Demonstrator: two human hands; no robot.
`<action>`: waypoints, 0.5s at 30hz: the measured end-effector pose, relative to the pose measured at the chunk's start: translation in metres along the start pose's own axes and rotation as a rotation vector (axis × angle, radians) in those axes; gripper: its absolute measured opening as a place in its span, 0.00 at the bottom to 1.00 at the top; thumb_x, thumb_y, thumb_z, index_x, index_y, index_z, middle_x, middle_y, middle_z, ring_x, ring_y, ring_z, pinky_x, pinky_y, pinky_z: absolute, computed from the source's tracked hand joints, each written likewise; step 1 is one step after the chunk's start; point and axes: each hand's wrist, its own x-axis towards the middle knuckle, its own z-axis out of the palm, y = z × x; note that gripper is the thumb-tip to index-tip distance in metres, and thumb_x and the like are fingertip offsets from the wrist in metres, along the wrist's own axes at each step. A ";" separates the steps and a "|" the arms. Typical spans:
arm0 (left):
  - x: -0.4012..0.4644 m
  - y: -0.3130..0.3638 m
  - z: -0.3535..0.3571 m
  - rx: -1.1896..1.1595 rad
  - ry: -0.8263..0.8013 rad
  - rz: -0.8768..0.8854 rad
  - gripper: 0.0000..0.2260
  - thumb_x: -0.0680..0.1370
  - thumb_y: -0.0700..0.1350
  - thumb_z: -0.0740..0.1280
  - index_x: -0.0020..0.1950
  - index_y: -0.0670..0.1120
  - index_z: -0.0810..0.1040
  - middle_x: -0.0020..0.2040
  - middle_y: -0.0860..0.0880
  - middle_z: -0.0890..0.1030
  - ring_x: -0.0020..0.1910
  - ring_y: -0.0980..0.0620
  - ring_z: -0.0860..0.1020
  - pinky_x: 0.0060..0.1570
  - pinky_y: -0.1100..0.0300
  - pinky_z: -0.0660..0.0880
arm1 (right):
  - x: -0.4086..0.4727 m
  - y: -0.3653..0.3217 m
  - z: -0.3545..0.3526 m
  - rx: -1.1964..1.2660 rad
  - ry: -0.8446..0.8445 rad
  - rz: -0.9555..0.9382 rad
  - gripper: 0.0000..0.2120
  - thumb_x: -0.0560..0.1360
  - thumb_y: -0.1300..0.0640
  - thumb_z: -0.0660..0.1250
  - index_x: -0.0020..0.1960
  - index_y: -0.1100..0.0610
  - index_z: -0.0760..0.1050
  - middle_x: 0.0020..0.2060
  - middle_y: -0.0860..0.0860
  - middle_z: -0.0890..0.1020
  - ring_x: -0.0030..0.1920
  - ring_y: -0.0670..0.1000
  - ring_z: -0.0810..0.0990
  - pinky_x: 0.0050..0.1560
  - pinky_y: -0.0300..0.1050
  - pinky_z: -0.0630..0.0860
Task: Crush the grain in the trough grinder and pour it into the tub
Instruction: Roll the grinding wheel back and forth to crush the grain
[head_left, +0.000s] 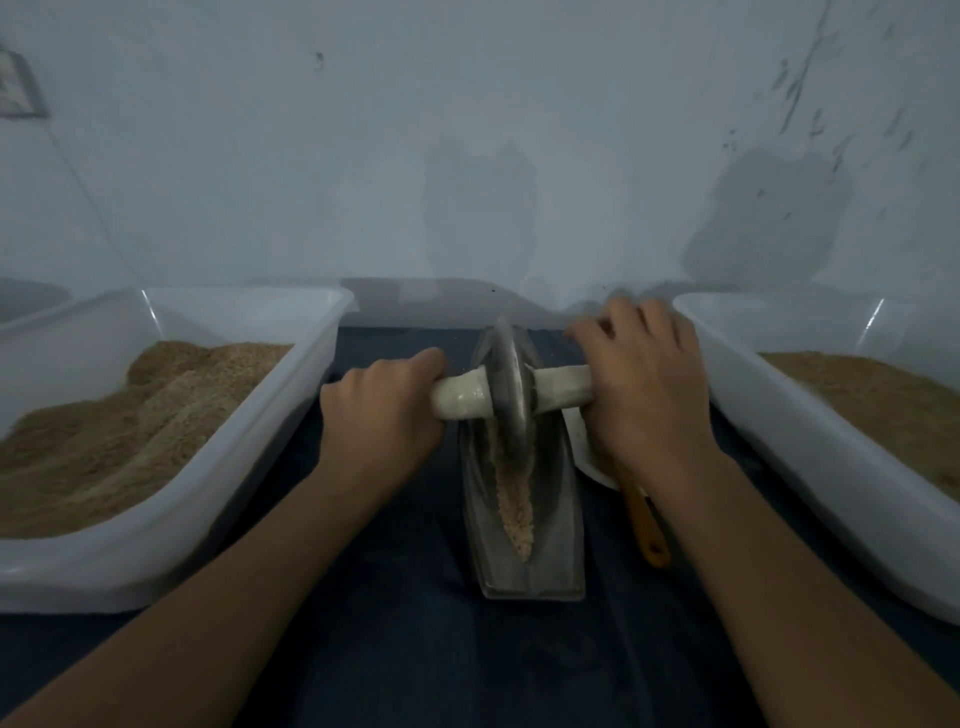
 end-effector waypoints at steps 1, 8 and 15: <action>-0.001 0.001 0.001 -0.033 0.004 -0.035 0.11 0.72 0.44 0.73 0.39 0.51 0.71 0.31 0.54 0.72 0.30 0.44 0.75 0.29 0.60 0.58 | 0.001 0.002 -0.005 -0.001 0.002 0.018 0.26 0.66 0.66 0.72 0.62 0.51 0.76 0.57 0.52 0.73 0.57 0.57 0.69 0.57 0.50 0.64; 0.002 0.004 0.001 -0.257 0.022 -0.226 0.11 0.74 0.50 0.72 0.38 0.52 0.72 0.32 0.55 0.76 0.33 0.53 0.75 0.30 0.59 0.65 | 0.005 0.027 -0.047 0.210 0.120 0.158 0.31 0.67 0.63 0.76 0.67 0.48 0.73 0.63 0.54 0.68 0.60 0.58 0.65 0.57 0.52 0.65; -0.006 0.009 0.003 -0.314 -0.015 -0.339 0.12 0.71 0.51 0.75 0.37 0.54 0.72 0.32 0.56 0.77 0.33 0.58 0.74 0.30 0.60 0.64 | 0.003 0.047 -0.063 0.360 -0.072 0.095 0.27 0.66 0.65 0.72 0.62 0.50 0.69 0.58 0.51 0.63 0.58 0.52 0.64 0.42 0.44 0.69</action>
